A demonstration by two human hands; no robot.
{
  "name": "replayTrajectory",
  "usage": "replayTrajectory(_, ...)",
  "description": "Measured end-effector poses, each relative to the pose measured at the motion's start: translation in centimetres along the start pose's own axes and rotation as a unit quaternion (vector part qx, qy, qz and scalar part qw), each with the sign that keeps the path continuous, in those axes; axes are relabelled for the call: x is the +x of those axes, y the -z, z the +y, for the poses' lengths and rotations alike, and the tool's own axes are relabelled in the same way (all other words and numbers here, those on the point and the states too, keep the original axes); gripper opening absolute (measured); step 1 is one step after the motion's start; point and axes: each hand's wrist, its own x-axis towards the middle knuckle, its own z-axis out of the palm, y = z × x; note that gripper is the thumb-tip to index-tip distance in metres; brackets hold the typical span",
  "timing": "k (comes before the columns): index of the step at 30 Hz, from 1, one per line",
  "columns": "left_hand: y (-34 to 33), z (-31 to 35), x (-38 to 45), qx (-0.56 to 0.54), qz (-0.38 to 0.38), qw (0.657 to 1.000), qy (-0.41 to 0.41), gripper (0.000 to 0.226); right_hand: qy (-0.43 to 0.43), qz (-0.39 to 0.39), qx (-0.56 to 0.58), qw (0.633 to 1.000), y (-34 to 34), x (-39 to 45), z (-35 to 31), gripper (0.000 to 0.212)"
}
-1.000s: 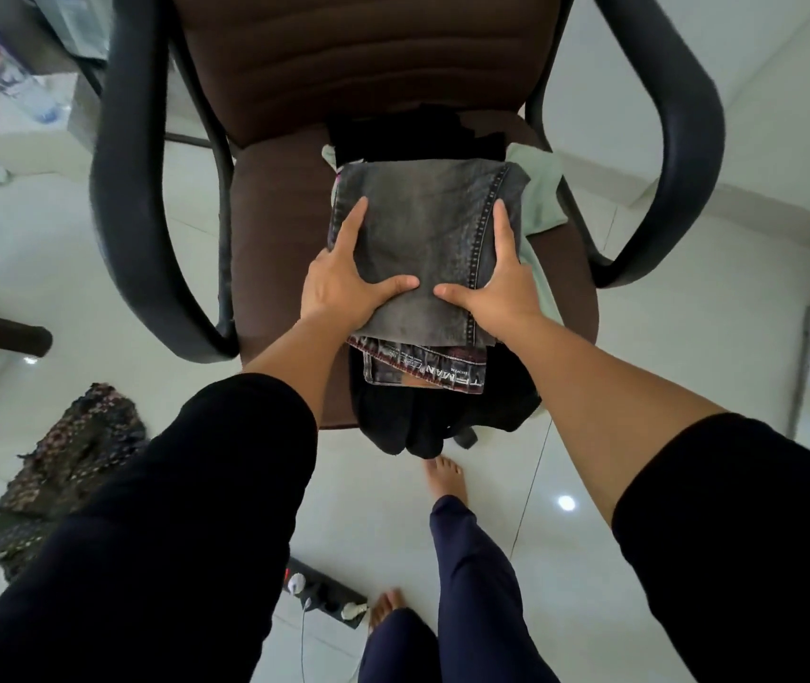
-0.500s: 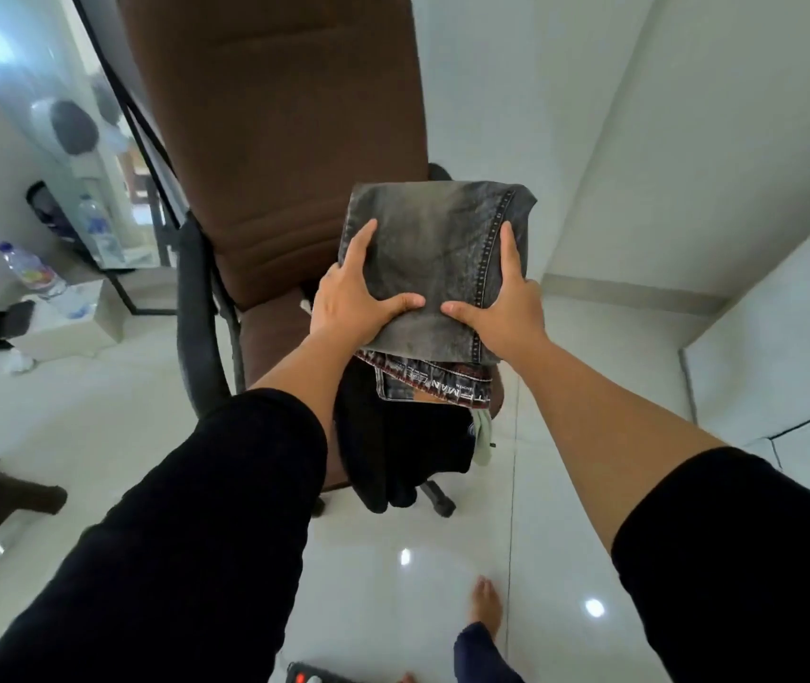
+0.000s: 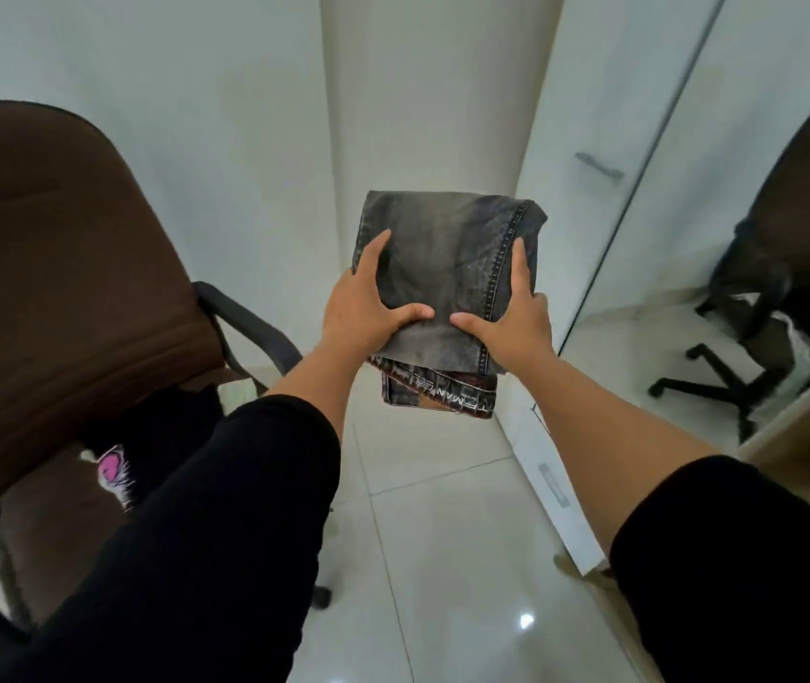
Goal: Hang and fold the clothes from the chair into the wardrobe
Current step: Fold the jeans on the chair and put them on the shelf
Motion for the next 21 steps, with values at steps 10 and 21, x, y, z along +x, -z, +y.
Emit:
replayTrajectory(10, -10.8, 11.9, 0.0, -0.059, -0.15, 0.976, -0.149, 0.109, -0.135, 0.165, -0.018, 0.977, 12.4, -4.5, 7.9, 0.116)
replayTrajectory(21, -21.5, 21.0, -5.0, -0.11, -0.307, 0.902, -0.284, 0.105, -0.294, 0.313, -0.037, 0.902, 20.1, -13.0, 14.2, 0.117)
